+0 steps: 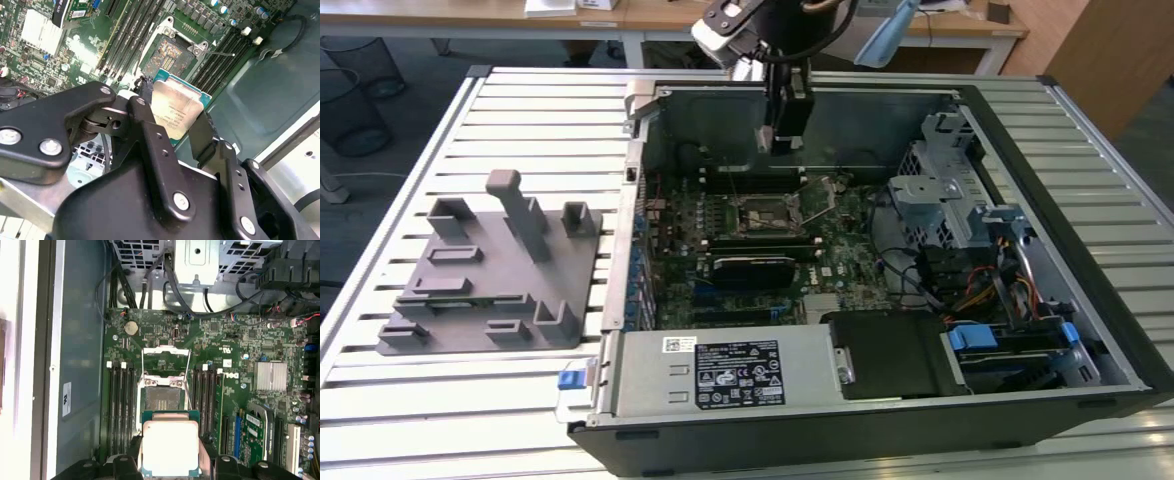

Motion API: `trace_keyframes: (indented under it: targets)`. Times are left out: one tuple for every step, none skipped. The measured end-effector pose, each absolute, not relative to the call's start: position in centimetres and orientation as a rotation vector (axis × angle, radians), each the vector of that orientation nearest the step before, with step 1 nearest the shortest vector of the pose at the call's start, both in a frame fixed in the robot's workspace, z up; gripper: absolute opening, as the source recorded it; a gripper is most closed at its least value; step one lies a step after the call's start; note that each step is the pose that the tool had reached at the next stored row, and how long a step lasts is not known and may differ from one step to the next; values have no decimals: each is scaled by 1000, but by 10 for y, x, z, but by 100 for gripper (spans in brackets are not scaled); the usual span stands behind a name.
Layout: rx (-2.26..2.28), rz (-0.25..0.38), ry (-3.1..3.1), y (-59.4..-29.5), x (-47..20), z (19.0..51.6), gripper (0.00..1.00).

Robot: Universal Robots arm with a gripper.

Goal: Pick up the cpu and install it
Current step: 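Place the cpu into insertion slot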

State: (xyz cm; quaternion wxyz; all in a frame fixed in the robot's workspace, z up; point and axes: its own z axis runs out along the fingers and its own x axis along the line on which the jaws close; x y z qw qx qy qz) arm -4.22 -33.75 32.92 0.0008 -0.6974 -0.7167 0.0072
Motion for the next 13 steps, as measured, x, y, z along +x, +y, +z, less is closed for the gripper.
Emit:
trace_keyframes:
  targets:
    - [-2190, 22, -2250, -337, -42, 326, 53]
    - [-2190, 23, -2250, -337, -42, 325, 53]
    - [-2190, 21, -2250, -337, -42, 324, 53]
    - [-2190, 22, -2250, -337, -42, 323, 53]
    - [-2190, 22, -2250, -337, -42, 323, 53]
    - [-2190, 22, -2250, -337, -42, 323, 53]
    - [-2190, 22, -2250, -337, -42, 322, 53]
    - [-2190, 22, -2250, -337, -42, 322, 53]
    - [-2190, 22, -2250, -337, -42, 322, 53]
    - [-2190, 22, -2250, -337, -42, 322, 53]
    - [-2190, 22, -2250, -337, -42, 322, 53]
    - [-2190, 22, -2250, -337, -42, 320, 53]
    - [-2190, 22, -2250, -337, -42, 319, 53]
